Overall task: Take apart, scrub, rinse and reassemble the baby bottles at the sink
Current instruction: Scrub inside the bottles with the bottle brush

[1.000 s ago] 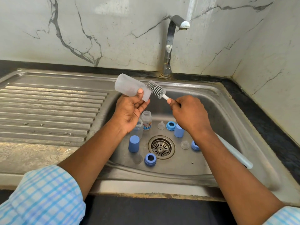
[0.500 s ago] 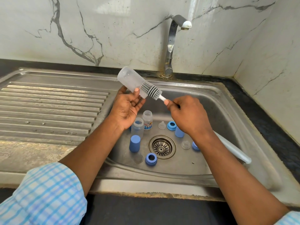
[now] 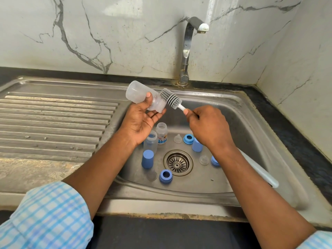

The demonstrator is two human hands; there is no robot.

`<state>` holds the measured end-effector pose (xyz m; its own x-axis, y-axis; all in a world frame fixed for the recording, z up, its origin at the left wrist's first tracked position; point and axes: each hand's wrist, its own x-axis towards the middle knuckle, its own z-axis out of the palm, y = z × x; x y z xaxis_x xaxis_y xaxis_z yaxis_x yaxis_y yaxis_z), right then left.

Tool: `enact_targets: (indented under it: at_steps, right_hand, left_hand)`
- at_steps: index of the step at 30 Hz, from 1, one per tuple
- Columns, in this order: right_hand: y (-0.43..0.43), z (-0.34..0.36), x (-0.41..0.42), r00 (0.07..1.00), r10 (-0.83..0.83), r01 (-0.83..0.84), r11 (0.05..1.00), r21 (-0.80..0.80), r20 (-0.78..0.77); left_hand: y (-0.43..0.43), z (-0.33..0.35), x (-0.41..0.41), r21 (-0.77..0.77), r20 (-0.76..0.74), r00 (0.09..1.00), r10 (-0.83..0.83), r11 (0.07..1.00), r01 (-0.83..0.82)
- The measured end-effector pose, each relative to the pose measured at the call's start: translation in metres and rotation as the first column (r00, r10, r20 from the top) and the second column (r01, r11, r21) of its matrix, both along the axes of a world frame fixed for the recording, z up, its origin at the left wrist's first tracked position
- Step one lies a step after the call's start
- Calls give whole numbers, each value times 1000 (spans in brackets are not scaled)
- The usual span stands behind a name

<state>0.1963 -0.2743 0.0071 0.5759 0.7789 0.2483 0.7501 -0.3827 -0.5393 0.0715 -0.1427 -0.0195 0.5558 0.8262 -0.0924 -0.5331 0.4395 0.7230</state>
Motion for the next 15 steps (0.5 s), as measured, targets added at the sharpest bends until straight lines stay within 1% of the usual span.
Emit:
enact_targets:
  at_steps: [3, 5, 9, 12, 15]
  right_hand:
    - [0, -1, -4, 998, 63, -63, 998, -12, 28]
    - [1, -2, -7, 997, 67, -67, 998, -9, 33]
    - [3, 1, -1, 1000, -18, 18, 1000, 7, -10]
    - [0, -1, 2, 999, -18, 18, 1000, 14, -44]
    - [1, -2, -1, 1000, 9, -8, 1000, 8, -19]
  left_hand:
    - [4, 0, -1, 3, 17, 997, 79, 997, -79]
    - [7, 0, -2, 3, 29, 995, 98, 995, -98]
    - [2, 1, 0, 10, 17, 999, 33, 999, -33]
    - [2, -1, 0, 28, -16, 999, 29, 999, -29]
    - [5, 0, -3, -22, 21, 999, 28, 999, -27]
